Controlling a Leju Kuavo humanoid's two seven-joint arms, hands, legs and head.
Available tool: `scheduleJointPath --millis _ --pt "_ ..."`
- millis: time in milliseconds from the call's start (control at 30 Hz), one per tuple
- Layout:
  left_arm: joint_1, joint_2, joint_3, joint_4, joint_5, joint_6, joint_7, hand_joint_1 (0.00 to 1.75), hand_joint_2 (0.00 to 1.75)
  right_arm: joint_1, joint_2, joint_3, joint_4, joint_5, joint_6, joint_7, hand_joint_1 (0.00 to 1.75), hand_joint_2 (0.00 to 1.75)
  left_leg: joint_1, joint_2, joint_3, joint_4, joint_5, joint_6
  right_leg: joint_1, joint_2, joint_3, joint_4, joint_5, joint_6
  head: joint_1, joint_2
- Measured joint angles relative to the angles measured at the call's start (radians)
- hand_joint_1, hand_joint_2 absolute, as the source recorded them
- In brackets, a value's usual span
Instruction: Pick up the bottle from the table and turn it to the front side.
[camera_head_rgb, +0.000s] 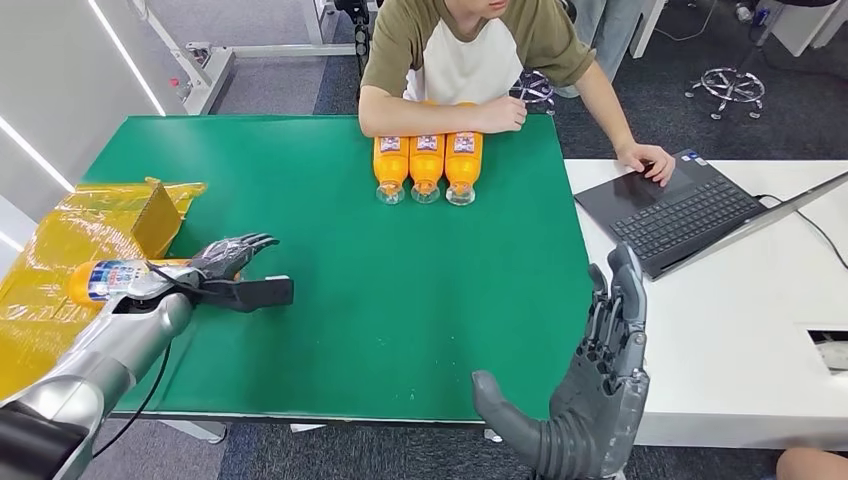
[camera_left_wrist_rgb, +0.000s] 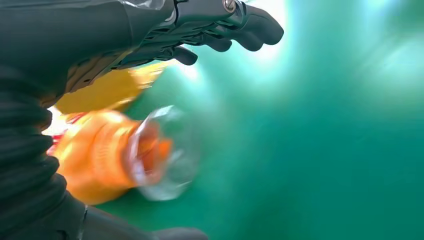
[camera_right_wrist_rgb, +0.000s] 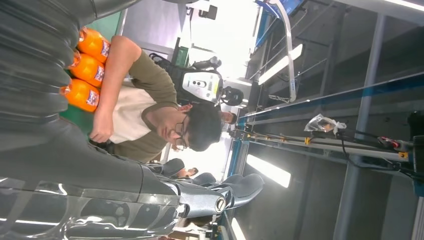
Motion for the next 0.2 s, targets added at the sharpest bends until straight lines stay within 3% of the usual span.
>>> scheduleJointPath --millis 100,200 --pt "0.013 -0.009 0.044 -0.115 0.161 -0.025 -0.073 0.0 1.75 0.0 0.0 0.0 0.0 0.001 0.0 0.002 0.0 1.75 0.0 0.0 -0.001 0.0 0.0 0.0 0.0 0.0 0.0 0.0 0.0 0.0 0.0 0.0" --pt "0.031 -0.009 0.082 -0.245 0.281 -0.032 -0.093 0.0 1.75 0.001 0.0 -0.001 0.0 -0.001 0.0 -0.001 0.0 1.75 0.0 0.0 -0.001 0.0 0.0 0.0 0.0 0.001 0.0 0.0 0.0 0.0 0.0 0.0"
